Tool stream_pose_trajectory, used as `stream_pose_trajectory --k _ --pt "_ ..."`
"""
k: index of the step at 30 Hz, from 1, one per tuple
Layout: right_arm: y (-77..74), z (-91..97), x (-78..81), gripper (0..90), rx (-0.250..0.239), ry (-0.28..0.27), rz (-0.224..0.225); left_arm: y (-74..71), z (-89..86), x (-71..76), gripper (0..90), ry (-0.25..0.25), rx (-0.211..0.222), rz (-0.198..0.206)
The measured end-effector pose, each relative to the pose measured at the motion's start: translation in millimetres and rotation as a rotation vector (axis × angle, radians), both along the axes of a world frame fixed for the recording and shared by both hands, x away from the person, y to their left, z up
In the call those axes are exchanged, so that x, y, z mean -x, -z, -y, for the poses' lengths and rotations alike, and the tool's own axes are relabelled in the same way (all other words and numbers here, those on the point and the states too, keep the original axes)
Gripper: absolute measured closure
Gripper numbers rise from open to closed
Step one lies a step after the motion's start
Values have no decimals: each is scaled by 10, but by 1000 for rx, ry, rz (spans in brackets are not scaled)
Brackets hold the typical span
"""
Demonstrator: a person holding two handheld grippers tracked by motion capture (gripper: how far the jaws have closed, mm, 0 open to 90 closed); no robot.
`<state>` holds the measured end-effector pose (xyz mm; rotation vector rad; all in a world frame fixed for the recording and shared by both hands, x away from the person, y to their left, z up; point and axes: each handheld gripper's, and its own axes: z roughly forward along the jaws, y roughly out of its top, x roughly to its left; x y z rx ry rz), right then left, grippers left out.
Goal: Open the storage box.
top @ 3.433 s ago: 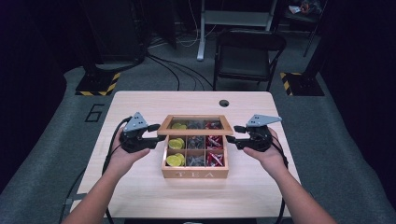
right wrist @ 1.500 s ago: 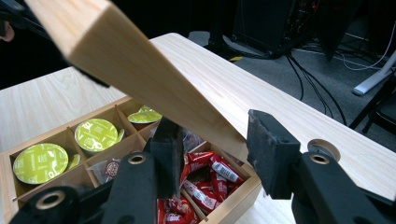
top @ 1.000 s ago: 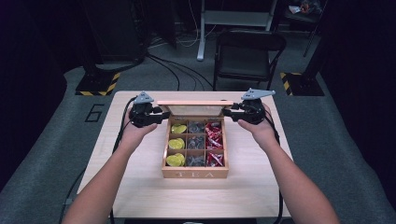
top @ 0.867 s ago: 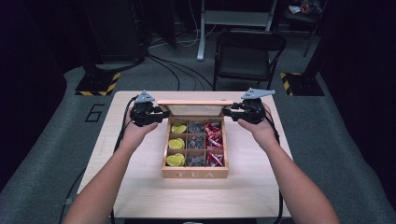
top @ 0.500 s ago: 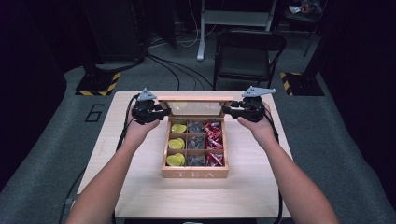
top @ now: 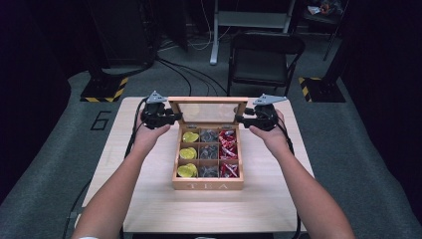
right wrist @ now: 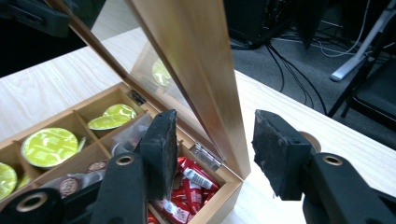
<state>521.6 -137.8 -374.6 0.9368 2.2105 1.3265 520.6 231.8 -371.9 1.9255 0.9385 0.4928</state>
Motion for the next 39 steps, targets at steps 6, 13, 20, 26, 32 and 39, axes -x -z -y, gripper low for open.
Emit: stream_pose_trajectory --k 6,13,20,26,32,39 --pt "128 -29 -83 497 20 24 -13 -9 3 -25 609 -3 5 -5" --pt "233 -47 -164 499 27 51 -27 1 -11 -55 610 -4 18 4" --pt "303 -102 -222 585 47 66 -25 13 -18 -81 610 -5 36 9" --pt "328 -125 -262 621 55 62 -22 16 -20 -102 613 -10 41 12" --pt "327 -121 -290 630 58 52 -16 -10 -3 -123 620 -15 22 7" --pt "335 -100 -321 601 43 43 -14 -14 -1 -139 622 -17 23 5"
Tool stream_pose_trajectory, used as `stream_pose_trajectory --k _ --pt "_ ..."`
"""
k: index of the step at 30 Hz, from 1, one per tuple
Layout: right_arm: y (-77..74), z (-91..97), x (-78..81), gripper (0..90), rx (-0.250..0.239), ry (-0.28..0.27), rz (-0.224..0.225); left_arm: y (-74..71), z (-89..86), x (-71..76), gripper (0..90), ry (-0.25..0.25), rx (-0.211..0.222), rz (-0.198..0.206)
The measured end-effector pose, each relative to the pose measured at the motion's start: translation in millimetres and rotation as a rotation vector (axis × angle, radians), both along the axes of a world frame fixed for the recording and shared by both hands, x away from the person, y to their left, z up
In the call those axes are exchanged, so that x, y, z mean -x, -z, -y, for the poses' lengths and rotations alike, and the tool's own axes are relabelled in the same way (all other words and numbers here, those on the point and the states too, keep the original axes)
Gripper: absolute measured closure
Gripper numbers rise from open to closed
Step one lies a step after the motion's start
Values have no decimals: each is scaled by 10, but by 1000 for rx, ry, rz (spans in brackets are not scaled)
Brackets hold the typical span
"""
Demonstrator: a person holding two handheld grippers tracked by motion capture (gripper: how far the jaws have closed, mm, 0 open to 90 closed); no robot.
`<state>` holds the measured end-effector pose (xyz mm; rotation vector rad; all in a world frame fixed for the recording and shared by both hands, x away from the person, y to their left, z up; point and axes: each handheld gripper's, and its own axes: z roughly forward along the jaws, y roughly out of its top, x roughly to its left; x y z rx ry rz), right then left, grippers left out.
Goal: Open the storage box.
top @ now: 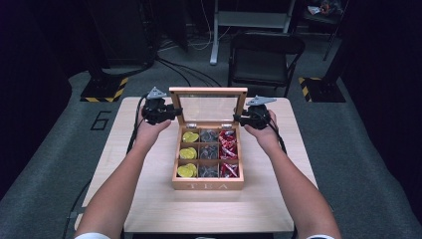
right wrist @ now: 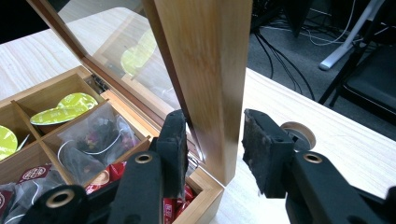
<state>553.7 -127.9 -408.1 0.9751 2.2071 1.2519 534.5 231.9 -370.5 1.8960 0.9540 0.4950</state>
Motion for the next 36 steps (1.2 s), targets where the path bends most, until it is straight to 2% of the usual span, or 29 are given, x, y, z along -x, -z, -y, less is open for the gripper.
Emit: stream_pose_trajectory --k 3,10,18,24,26,28,32,36 --pt "-3 14 -25 630 -3 -22 -6 -4 1 -11 624 -2 -3 0" --pt "-6 13 -45 645 -1 -31 -9 -2 -5 -38 624 -2 6 -1" --pt "-52 -15 -60 661 66 -47 -1 -3 -4 -50 619 -14 13 -13" --pt "-57 -13 -75 664 68 -48 -5 25 -47 -34 581 -27 7 -22" --pt "-63 -18 -77 664 58 -38 -27 44 -71 -22 580 -31 4 -23" --pt "-67 -15 -97 664 60 -41 -26 65 -94 -10 580 -33 5 -27" --pt "-76 -14 -123 665 54 -37 -39 81 -154 19 579 -22 -22 -58" --pt "-84 -16 -144 665 52 -35 -53 76 -173 65 579 -20 5 -52"
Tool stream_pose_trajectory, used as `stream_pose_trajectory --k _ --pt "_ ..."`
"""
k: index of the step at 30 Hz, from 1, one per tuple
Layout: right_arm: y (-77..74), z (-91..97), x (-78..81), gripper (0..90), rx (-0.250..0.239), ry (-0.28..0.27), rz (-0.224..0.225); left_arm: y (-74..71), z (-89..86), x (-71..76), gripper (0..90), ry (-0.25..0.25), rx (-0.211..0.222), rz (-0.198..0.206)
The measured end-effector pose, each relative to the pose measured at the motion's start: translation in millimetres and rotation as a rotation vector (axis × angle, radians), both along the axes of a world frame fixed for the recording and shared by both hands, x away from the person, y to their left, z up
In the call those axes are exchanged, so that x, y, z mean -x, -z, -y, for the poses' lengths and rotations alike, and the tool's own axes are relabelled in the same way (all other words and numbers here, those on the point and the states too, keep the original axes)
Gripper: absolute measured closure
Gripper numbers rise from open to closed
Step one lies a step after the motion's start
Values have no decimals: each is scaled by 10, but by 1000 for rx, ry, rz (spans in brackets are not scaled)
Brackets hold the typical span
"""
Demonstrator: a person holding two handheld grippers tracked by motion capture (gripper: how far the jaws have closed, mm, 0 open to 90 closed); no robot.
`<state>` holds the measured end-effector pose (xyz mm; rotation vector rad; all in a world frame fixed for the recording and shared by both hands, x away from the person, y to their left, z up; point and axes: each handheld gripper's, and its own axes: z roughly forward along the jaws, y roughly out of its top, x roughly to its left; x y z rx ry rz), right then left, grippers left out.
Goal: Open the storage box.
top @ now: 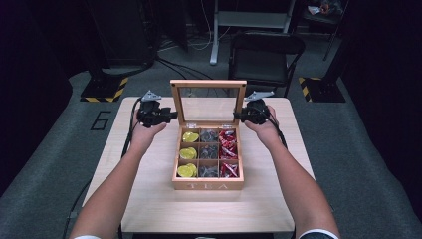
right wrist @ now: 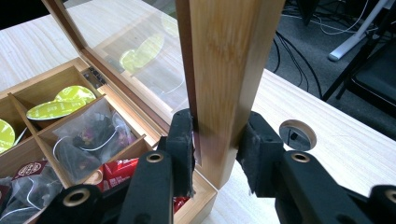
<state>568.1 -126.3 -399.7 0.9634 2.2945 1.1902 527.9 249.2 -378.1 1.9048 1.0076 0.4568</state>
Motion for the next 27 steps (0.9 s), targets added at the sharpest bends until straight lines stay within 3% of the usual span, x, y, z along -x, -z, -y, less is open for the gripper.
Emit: stream_pose_trajectory --k 17,20,27 --pt "-11 9 -145 663 -45 30 -64 45 42 273 580 39 12 -28" --pt "-12 8 -166 663 -52 35 -76 63 51 338 580 42 15 -18" --pt "2 10 -205 662 -69 53 -88 89 52 438 580 54 12 -44"
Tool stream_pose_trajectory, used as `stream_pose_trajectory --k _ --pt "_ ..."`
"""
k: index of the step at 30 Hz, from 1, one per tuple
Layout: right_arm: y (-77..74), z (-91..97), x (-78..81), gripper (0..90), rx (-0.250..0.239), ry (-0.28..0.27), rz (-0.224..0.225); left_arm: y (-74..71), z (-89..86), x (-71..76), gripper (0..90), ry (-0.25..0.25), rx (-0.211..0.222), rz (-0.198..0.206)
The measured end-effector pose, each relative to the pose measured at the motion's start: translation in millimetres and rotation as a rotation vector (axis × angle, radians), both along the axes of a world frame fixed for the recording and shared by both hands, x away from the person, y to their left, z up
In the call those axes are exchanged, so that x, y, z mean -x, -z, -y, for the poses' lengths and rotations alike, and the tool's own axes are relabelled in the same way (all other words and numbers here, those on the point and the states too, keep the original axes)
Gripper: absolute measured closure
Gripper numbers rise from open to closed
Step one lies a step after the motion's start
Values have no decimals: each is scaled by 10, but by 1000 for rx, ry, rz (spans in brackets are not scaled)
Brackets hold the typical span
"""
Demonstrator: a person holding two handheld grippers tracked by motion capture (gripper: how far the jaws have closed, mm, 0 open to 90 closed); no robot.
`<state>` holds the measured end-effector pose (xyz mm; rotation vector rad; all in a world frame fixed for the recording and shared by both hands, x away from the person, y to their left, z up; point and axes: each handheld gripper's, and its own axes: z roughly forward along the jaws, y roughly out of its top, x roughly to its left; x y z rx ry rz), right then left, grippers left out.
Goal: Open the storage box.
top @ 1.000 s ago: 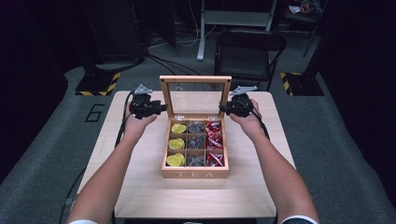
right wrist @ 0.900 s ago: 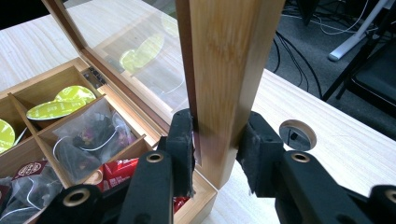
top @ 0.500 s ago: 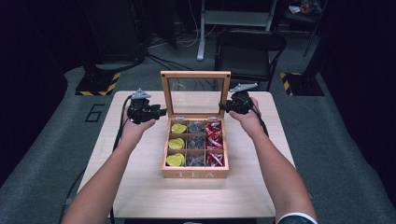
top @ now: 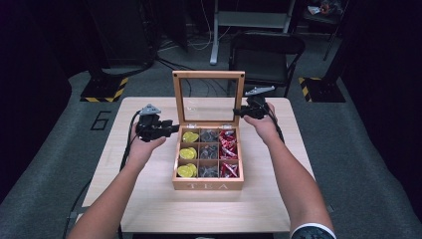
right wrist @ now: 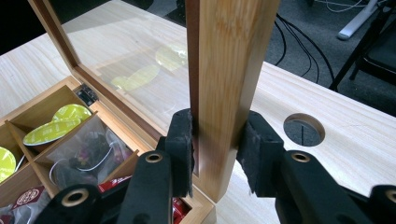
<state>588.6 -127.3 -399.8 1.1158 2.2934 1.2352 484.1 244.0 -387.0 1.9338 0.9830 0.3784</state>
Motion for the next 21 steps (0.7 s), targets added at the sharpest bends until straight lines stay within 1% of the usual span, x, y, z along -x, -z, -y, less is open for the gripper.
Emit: stream_pose_trajectory --k 2,6,7,9,10,11,12,13,17,20,21 --pt "2 4 -11 662 -4 2 -9 13 12 32 580 1 11 4" --pt "6 2 -35 660 -5 11 -9 48 38 76 580 10 0 1" --pt "9 0 -35 660 -12 16 -17 59 37 82 580 14 1 -1" --pt "12 1 -45 660 -11 18 -14 90 34 91 579 14 5 -9" --pt "14 2 -50 659 -12 19 -14 102 38 92 578 16 -7 -24" --pt "16 2 -52 659 -16 21 -18 111 39 98 576 18 -13 -28" --pt "17 1 -57 658 -17 21 -17 122 37 106 576 17 -2 -21" --pt "18 1 -61 658 -17 23 -20 126 33 114 574 17 7 -25" --pt "23 -8 -74 656 -22 38 -29 156 19 140 564 12 10 -27" --pt "28 -9 -83 655 -26 43 -32 182 4 162 553 9 25 -29" --pt "27 -10 -84 655 -25 44 -33 187 -3 166 552 8 24 -35"
